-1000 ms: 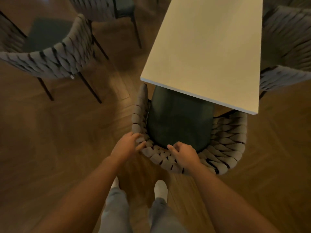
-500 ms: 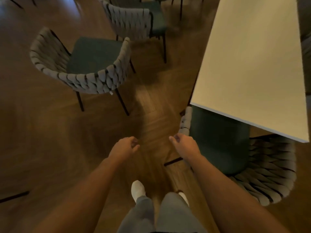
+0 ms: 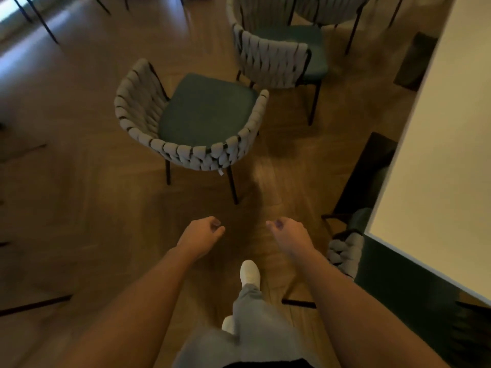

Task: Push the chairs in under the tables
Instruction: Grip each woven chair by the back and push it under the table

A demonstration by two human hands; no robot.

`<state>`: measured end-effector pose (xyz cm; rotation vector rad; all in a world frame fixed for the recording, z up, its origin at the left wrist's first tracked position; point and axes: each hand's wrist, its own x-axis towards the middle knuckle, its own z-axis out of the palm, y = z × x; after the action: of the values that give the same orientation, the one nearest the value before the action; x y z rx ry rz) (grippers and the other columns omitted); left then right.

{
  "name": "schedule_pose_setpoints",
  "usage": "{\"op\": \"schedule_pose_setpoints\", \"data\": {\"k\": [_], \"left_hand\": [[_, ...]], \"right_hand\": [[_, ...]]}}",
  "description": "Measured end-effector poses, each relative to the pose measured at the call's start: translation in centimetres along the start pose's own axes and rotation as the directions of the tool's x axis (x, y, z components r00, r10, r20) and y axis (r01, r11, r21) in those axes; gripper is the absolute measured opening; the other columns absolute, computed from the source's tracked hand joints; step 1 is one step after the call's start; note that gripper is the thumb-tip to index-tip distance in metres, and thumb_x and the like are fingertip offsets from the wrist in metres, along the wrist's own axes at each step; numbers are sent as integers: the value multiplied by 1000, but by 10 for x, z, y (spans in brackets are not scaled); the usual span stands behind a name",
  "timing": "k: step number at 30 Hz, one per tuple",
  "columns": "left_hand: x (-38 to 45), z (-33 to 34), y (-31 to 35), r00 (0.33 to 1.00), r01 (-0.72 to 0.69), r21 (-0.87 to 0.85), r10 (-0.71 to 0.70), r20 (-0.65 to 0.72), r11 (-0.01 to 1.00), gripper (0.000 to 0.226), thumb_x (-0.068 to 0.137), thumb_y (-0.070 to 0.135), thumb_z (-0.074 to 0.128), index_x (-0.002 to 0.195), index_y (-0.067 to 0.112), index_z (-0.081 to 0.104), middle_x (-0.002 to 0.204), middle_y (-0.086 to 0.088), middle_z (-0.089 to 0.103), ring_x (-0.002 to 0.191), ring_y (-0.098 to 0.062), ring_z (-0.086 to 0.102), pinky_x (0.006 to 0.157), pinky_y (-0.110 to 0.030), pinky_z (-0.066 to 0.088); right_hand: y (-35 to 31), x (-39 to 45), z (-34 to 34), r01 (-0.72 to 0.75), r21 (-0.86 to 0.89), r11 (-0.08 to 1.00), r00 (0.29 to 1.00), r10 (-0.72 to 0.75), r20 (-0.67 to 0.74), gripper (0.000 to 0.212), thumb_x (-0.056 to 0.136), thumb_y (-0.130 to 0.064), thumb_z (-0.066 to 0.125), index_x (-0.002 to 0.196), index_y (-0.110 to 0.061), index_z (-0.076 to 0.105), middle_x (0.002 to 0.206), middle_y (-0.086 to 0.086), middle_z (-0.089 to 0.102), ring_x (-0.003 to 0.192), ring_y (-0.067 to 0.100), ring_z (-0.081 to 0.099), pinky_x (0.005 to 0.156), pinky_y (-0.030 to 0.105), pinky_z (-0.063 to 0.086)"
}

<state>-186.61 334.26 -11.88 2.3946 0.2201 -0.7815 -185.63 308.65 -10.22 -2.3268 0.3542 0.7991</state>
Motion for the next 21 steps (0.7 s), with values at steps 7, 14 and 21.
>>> {"op": "schedule_pose_setpoints", "data": {"k": [7, 14, 21], "left_hand": [[54, -52, -14, 992, 111, -155, -119, -45, 982, 38, 103, 46, 55, 130, 21, 64, 116, 3, 67, 104, -14, 62, 86, -30, 51], [104, -120, -54, 990, 131, -242, -140, -18, 961, 36, 103, 46, 55, 128, 22, 63, 115, 5, 65, 104, -11, 61, 87, -29, 50], [168, -199, -119, 980, 199, -334, -196, 43, 921, 47, 99, 55, 58, 131, 21, 62, 117, 4, 66, 104, -13, 62, 83, -29, 51]], "right_hand": [[-67, 65, -17, -10, -29, 1000, 999, 11, 43, 47, 102, -51, 51, 133, -17, 59, 102, -7, 59, 95, 11, 56, 85, 30, 47], [-142, 123, -6, -79, 37, 996, 996, 78, 31, 45, 103, -48, 52, 133, -15, 58, 96, -8, 55, 95, 12, 54, 88, 32, 48], [-213, 177, 30, -232, 231, 945, 972, 235, 13, 52, 100, -52, 55, 138, -16, 55, 126, 4, 63, 115, 22, 59, 96, 39, 51]]}}
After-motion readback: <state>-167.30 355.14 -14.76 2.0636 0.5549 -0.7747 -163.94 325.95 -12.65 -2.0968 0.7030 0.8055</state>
